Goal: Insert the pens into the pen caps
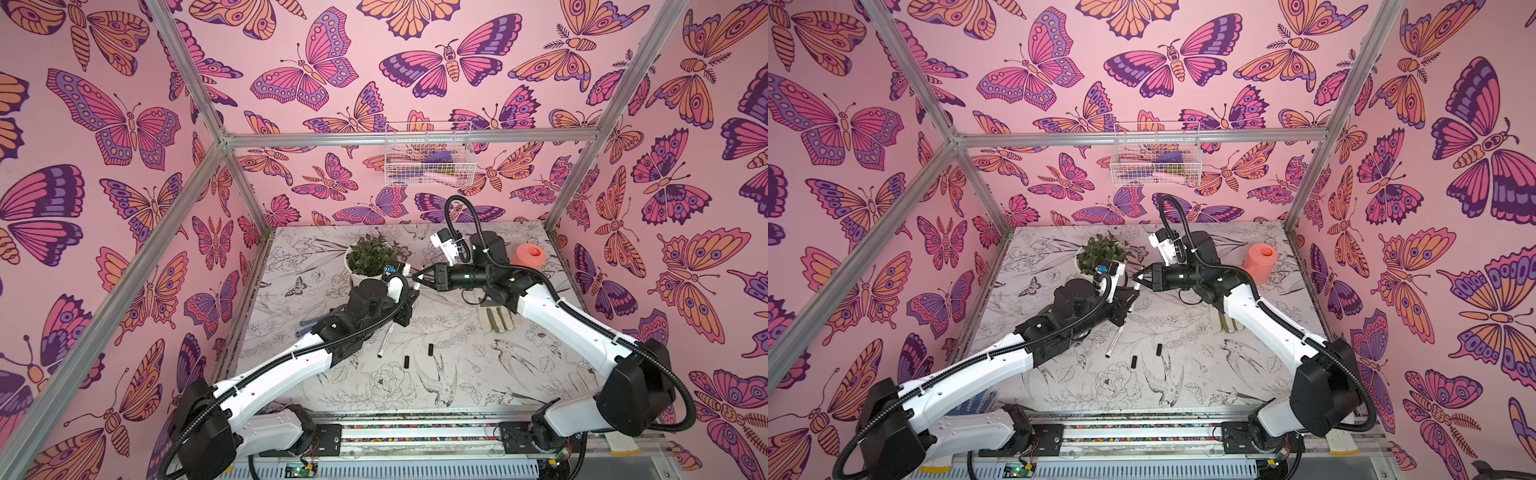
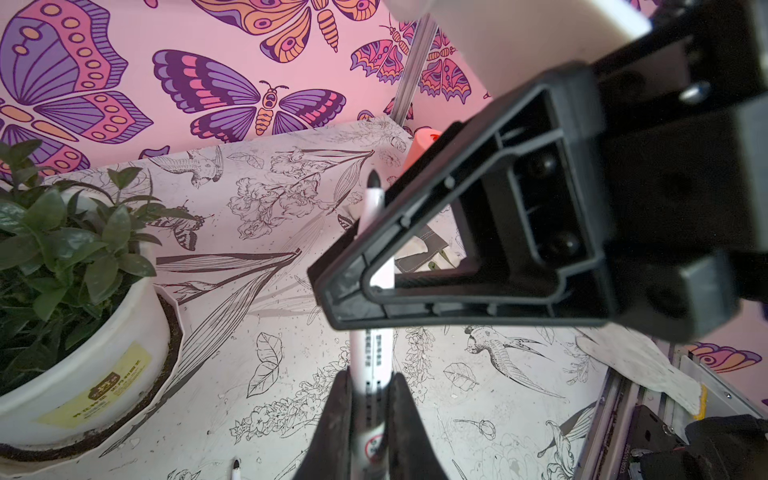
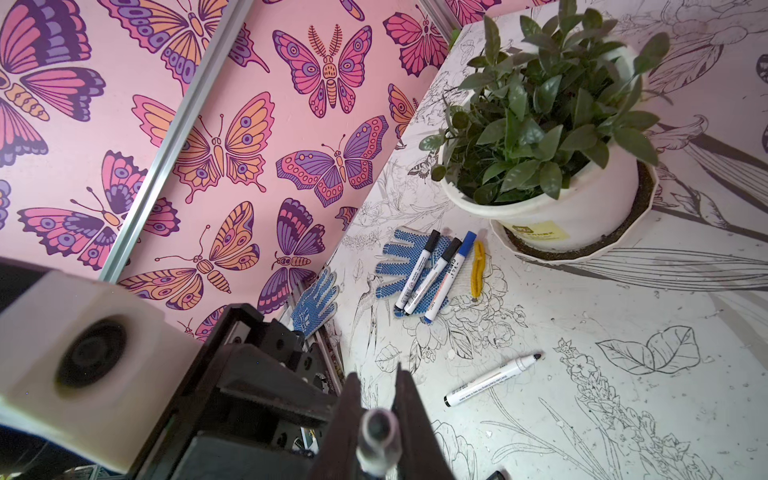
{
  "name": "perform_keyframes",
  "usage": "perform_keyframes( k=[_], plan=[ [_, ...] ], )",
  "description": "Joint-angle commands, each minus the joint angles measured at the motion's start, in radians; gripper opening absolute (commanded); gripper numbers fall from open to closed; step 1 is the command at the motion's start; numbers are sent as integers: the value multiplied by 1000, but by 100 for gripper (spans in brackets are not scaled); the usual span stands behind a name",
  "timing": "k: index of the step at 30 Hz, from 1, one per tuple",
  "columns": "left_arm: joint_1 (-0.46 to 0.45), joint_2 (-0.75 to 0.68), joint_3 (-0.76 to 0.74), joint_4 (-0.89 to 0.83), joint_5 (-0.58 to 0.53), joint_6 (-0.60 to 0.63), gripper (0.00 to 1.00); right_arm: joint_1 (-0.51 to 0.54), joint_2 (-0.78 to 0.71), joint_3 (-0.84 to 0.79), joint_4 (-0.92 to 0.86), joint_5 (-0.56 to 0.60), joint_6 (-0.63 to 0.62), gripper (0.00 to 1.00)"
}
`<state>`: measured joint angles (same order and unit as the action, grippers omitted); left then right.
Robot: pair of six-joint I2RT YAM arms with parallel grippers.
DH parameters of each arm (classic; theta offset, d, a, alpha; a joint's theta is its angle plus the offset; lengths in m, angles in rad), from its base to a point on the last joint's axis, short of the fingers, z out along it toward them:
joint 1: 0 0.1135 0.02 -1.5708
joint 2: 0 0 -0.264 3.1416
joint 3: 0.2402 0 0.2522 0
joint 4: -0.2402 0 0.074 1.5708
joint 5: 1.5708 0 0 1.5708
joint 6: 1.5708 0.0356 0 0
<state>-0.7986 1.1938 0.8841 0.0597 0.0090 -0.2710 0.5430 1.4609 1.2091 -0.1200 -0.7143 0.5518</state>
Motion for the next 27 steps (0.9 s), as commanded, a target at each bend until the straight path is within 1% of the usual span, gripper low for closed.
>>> perform_keyframes(
  k=[1,2,3,4,6,13,20,23,26,27],
  plan=[
    [4,15,19,38,17,-7,16,7,-1,27,19,-40,7,10],
    [4,15,18,38,16,-10,27,8,-2,28,19,-41,7,10],
    [4,15,16,38,14,-10,33,8,-4,28,17,-42,5,10],
    [5,14,16,37,13,-9,35,8,-5,27,16,-43,5,9],
    [6,13,15,36,9,-8,36,8,-5,27,13,-46,3,9],
    [21,19,22,19,44,-5,28,8,-14,27,1,-47,-5,8],
    [21,51,38,15,85,-10,27,8,-20,24,-8,-49,-12,8],
    [20,62,44,17,97,-13,24,8,-19,26,-10,-47,-12,8],
    [22,61,47,17,93,-14,15,8,-18,26,-17,-45,-14,8],
    [22,57,45,17,86,-15,10,8,-18,26,-19,-44,-13,8]
  ],
)
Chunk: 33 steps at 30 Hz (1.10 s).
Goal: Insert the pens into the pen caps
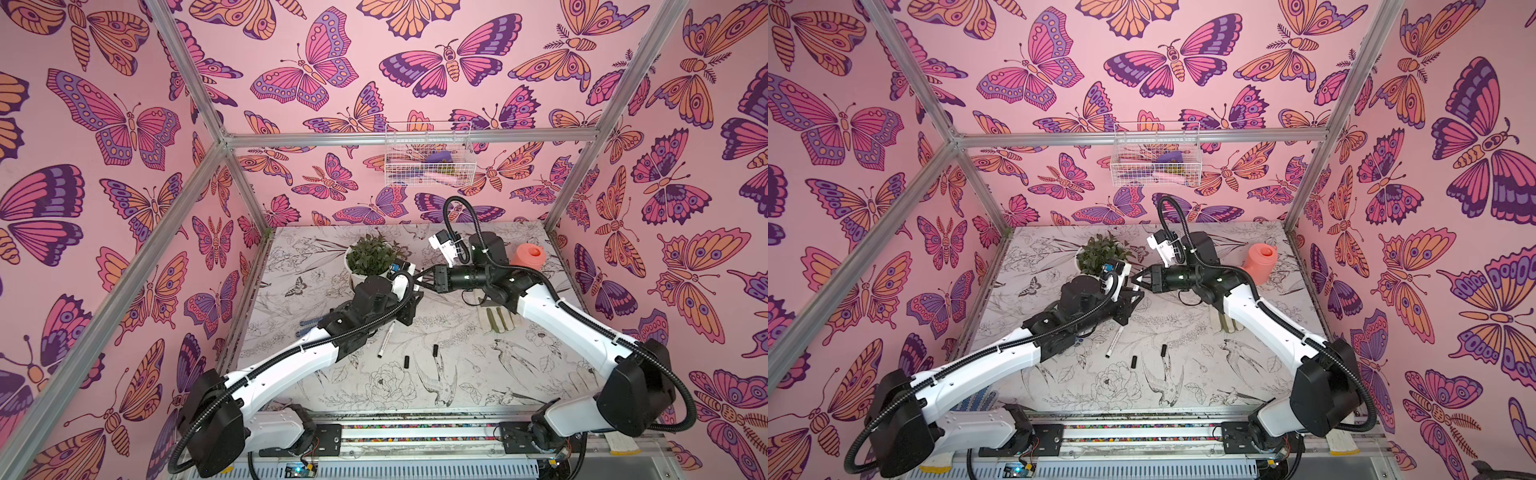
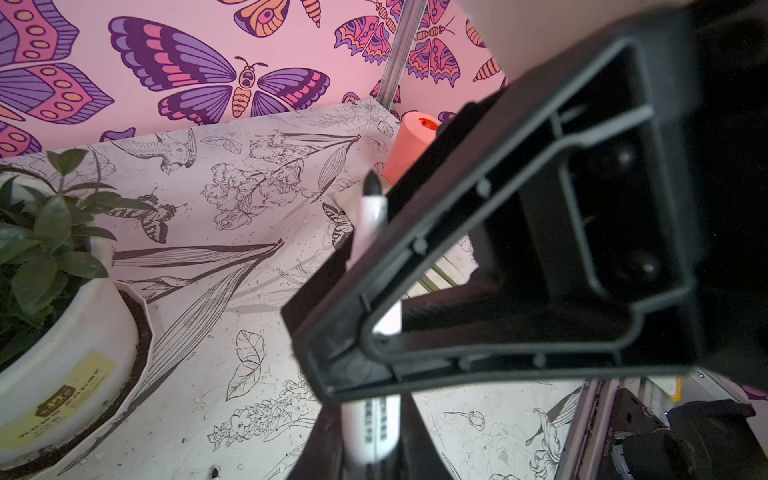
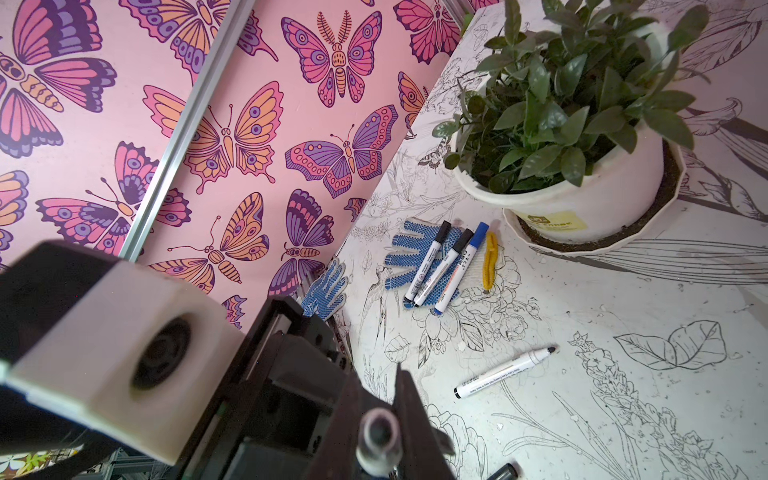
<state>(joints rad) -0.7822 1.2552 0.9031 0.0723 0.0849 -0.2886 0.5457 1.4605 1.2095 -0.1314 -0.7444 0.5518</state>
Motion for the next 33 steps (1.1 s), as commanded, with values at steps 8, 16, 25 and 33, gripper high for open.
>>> perform_keyframes(
  k=[8,16,25,33],
  plan=[
    [31,-31,-13,-17,-197,-89,0,5,-39,12,-198,94,-148,44],
    [85,-68,-71,-122,-443,-265,0,55,-25,-105,-513,344,-333,50],
    [96,-89,-80,-155,-438,-271,0,248,153,-127,-646,516,-442,48],
    [97,-134,-103,-212,-472,-300,0,343,313,-11,-692,484,-559,47]
  ],
)
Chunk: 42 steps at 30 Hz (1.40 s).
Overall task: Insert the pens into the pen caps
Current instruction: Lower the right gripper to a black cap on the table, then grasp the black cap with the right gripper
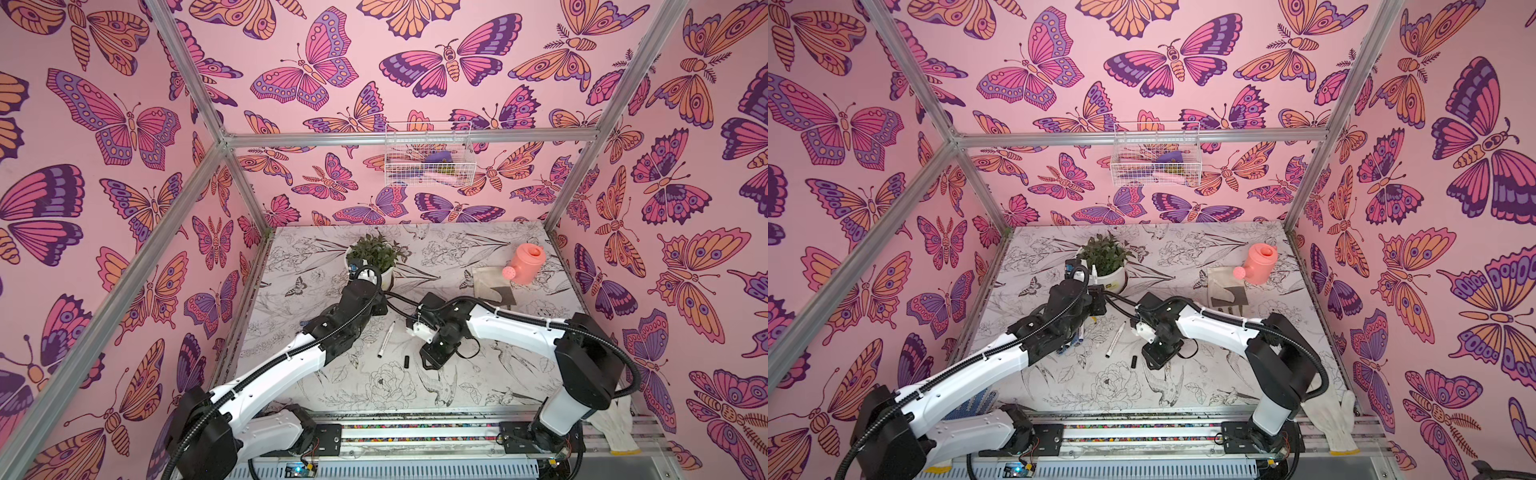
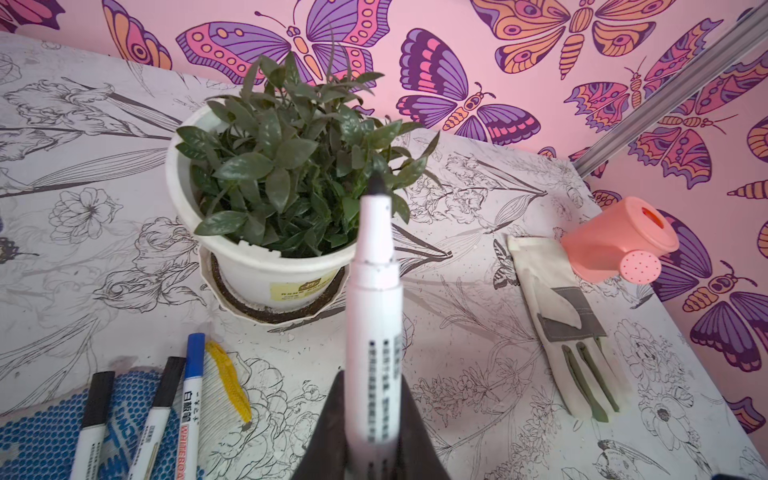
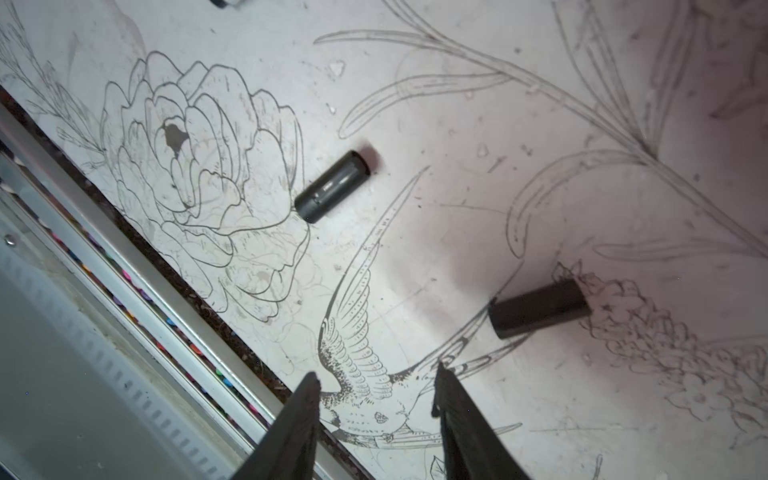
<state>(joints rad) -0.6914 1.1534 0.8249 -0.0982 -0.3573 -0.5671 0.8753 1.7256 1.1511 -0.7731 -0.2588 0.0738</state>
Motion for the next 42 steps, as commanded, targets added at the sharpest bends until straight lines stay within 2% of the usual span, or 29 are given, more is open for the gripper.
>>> perform_keyframes(
  k=[1,9,16,21,27,34,39,42],
  plan=[
    [7,-43,-31,-45,-37,-22,0,15,67,61,-49,-1,-90,47],
    [10,-117,-51,-117,-71,-28,0,22,194,142,-17,-102,-106,49],
    [11,-154,-56,-141,-89,-17,0,52,304,239,-32,-112,-114,50],
    [11,-169,-55,-152,-89,-10,0,74,370,321,-63,-50,-114,49],
    [12,-184,-56,-164,-94,-3,0,129,417,380,-92,99,-115,48],
    [13,-180,-53,-164,-89,1,0,156,439,385,-77,273,-89,41],
    [13,-176,-50,-163,-82,1,0,156,420,366,-50,339,-74,38],
    [13,-177,-52,-164,-80,-4,0,156,408,360,-28,314,-80,38]
  ],
)
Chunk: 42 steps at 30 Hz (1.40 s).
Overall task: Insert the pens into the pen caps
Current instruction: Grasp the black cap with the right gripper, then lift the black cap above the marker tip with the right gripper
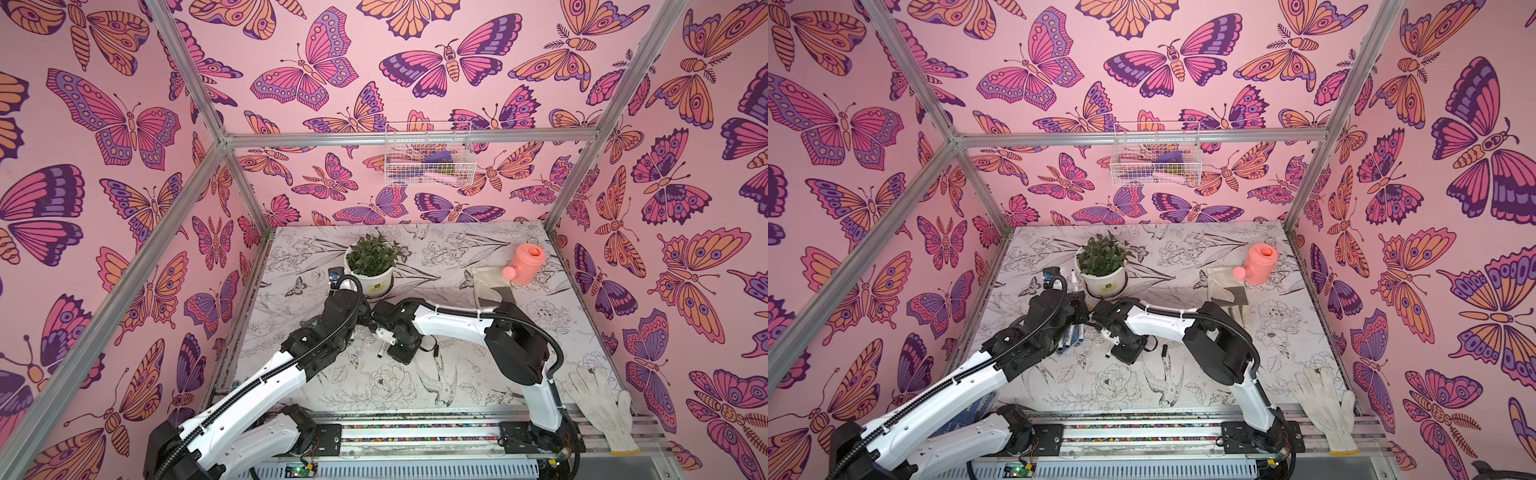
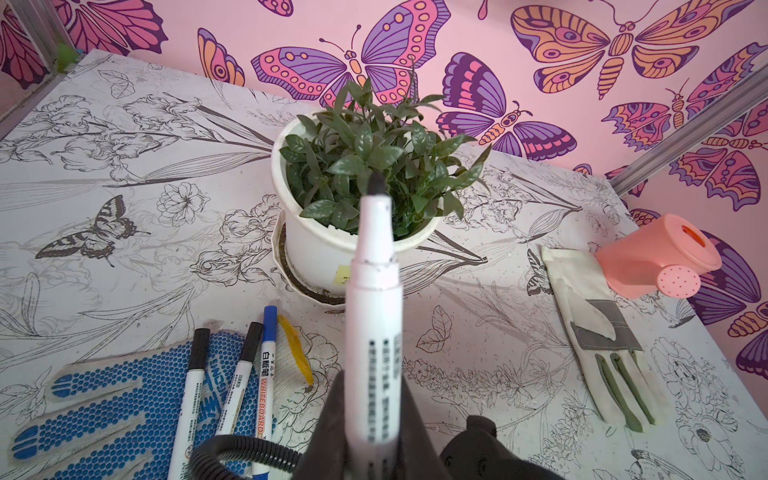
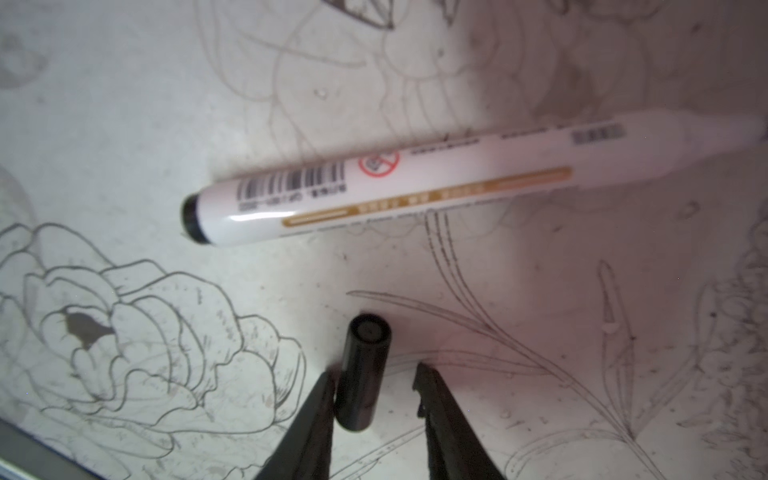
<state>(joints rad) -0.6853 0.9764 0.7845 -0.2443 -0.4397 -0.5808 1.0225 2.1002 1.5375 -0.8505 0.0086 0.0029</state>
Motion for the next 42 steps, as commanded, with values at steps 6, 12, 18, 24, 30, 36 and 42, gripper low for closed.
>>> perform_keyframes(
  k=[6,12,18,24,30,36,42],
  plan=[
    [6,1,-8,-17,0,10,0,8,27,-25,92,-23,-23,39],
    [6,8,-3,-17,17,16,0,8,56,-8,106,-34,-35,35],
    [7,19,5,-17,38,32,0,-1,32,-45,146,-3,-36,10],
    [7,50,4,40,141,88,0,-121,-223,-153,283,-134,48,3],
    [1,89,-25,207,330,144,0,-340,-519,-228,420,-293,193,2],
    [-28,116,-53,377,506,230,0,-509,-710,-354,721,-486,402,2],
    [-71,150,-67,482,562,291,0,-517,-724,-361,847,-633,485,2]
  ],
)
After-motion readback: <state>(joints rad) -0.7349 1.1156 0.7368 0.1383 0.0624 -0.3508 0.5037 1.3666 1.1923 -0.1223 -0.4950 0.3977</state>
